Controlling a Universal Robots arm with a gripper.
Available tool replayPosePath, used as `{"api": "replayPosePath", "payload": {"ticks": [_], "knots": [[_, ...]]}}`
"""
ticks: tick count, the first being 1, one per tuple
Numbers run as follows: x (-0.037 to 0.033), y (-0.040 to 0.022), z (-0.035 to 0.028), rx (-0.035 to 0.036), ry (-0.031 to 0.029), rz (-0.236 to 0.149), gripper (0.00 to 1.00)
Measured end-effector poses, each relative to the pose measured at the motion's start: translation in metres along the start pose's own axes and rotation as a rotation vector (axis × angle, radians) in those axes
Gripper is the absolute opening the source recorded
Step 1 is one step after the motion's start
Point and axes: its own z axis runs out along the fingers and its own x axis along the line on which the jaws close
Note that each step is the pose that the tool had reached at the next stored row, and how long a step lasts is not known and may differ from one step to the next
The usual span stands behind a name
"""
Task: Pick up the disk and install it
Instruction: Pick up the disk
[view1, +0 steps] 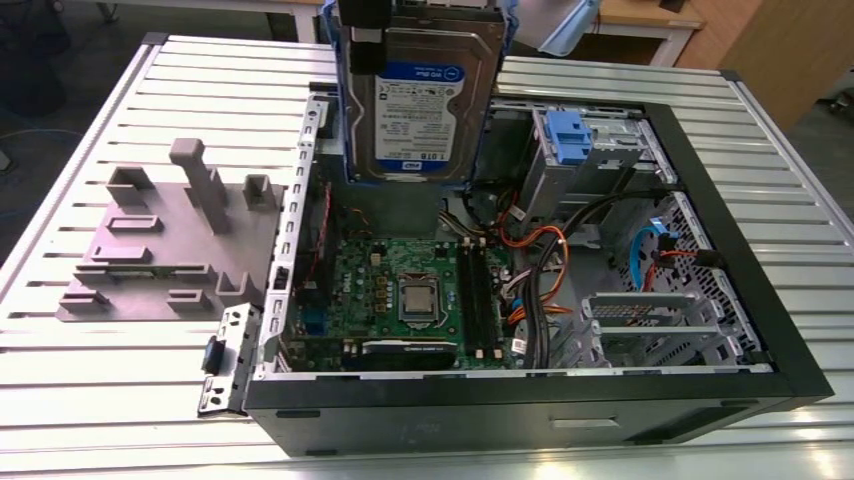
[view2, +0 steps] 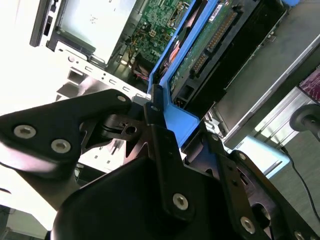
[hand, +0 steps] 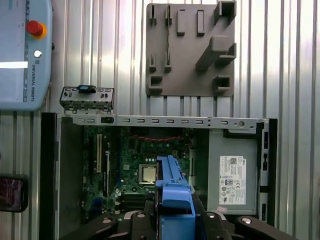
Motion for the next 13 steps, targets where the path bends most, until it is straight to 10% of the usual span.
{"api": "replayPosePath", "payload": {"ticks": [13], "knots": [[-0.0001, -0.0299, 0.0025, 0.0002, -0.0001, 0.018, 0.36]]}}
